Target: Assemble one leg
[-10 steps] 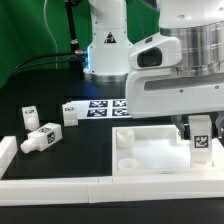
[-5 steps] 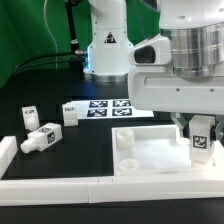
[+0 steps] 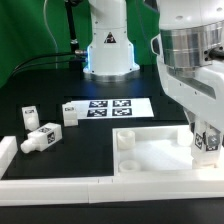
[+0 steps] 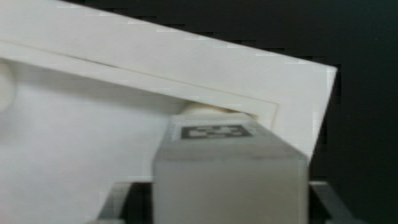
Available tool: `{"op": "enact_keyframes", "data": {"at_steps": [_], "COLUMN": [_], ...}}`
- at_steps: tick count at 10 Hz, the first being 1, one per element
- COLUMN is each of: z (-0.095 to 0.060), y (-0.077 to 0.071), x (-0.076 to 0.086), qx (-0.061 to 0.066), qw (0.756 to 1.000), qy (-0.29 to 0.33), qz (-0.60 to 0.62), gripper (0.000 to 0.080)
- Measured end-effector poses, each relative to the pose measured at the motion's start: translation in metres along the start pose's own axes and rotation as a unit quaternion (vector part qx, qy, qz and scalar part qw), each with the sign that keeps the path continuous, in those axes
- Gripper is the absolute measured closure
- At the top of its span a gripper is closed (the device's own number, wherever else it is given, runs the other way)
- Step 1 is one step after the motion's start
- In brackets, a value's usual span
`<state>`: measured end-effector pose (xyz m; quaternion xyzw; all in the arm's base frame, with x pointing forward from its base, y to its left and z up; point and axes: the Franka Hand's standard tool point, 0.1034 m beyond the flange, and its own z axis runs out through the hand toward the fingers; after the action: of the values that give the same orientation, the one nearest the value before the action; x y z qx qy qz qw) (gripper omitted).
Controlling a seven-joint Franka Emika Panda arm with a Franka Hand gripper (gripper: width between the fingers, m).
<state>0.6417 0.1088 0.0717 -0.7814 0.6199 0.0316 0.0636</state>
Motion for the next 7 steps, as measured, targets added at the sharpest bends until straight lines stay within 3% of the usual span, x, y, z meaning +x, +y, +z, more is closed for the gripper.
{"op": "enact_keyframes", "data": {"at_steps": [1,2,3,4,5,7], "z": [0.0001,0.0005,0.0015,0.0035,0.0034,0.0034], "y": [0.0,0.0001,-0.0018,-0.0027,-0.0023,-0.0023], "x": [-0.0002,-0.0009,-0.0025,-0.0034,-0.0071,-0.0063], "qx": [0.0,0.0,0.007,0.014,0.006,0.005], "qw": [1.0,1.0,0.993,0.974,0.957,0.937], "qy": [0.0,0.0,0.011,0.019,0.022,0.022], "qz": [-0.011,-0.032,-0.117,-0.227,-0.289,-0.348], "gripper": [0.0464,0.0328,0.0328,0.0191,0.0163,0.0152]}}
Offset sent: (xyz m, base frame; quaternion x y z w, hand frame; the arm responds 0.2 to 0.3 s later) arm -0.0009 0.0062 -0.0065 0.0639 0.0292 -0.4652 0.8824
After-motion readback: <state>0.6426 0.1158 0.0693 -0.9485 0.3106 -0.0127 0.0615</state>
